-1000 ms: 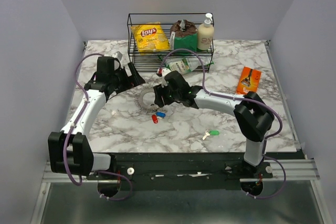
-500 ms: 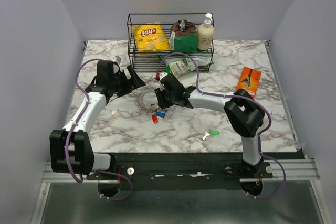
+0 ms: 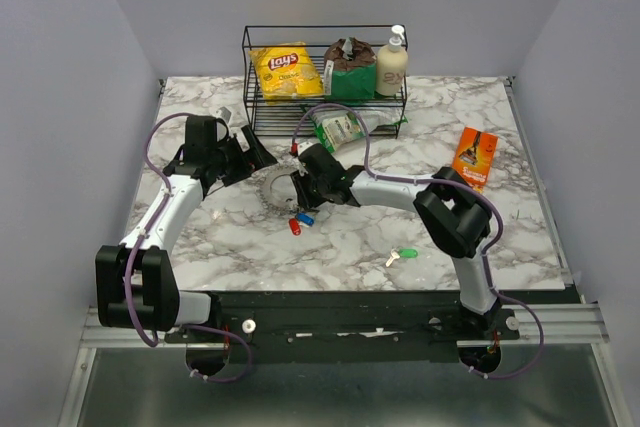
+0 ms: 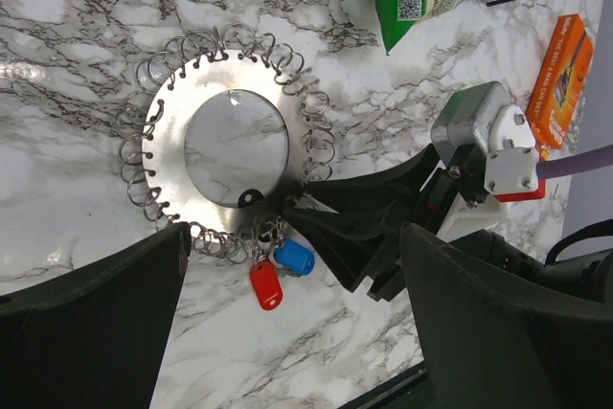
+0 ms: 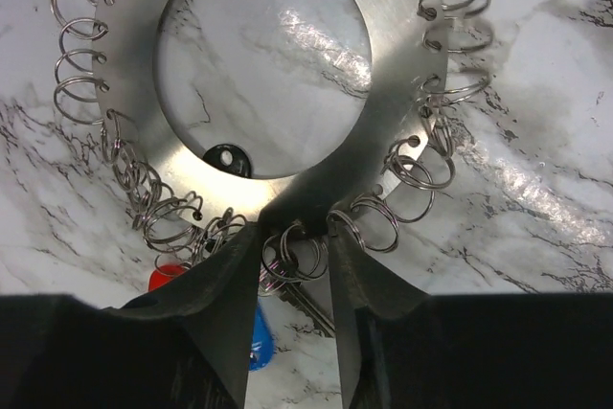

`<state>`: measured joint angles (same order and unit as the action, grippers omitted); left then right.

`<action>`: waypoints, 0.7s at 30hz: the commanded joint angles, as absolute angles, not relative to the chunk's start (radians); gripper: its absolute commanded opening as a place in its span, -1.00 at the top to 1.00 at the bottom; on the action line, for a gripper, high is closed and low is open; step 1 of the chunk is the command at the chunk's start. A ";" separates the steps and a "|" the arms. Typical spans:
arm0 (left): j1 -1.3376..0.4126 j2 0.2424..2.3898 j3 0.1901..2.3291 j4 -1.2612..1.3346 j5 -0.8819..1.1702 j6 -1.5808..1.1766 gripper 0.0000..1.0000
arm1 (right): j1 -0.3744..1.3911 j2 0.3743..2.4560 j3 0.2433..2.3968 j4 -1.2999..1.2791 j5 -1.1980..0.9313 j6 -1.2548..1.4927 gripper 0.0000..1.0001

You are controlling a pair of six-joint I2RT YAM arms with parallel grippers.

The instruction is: Put the keys on the keyring

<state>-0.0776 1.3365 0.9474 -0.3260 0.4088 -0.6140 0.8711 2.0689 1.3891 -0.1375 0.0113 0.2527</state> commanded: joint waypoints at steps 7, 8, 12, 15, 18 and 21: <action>-0.071 1.321 0.968 -0.364 0.359 -0.594 -0.97 | 0.882 2.085 1.410 -0.204 0.112 0.252 0.59; -0.071 1.319 0.968 -0.365 0.359 -0.592 -0.97 | 0.884 2.080 1.407 -0.206 0.115 0.252 0.69; -0.071 1.318 0.966 -0.367 0.357 -0.589 -0.97 | 0.882 2.051 1.394 -0.206 0.112 0.252 0.99; -0.071 1.313 0.966 -0.367 0.354 -0.589 -0.97 | 0.882 2.014 1.375 -0.206 0.126 0.256 0.99; -0.071 1.307 0.965 -0.370 0.356 -0.588 -0.97 | 0.881 1.976 1.345 -0.206 0.143 0.259 0.99; -0.071 1.302 0.963 -0.370 0.353 -0.586 -0.97 | 0.882 1.918 1.324 -0.204 0.155 0.264 0.99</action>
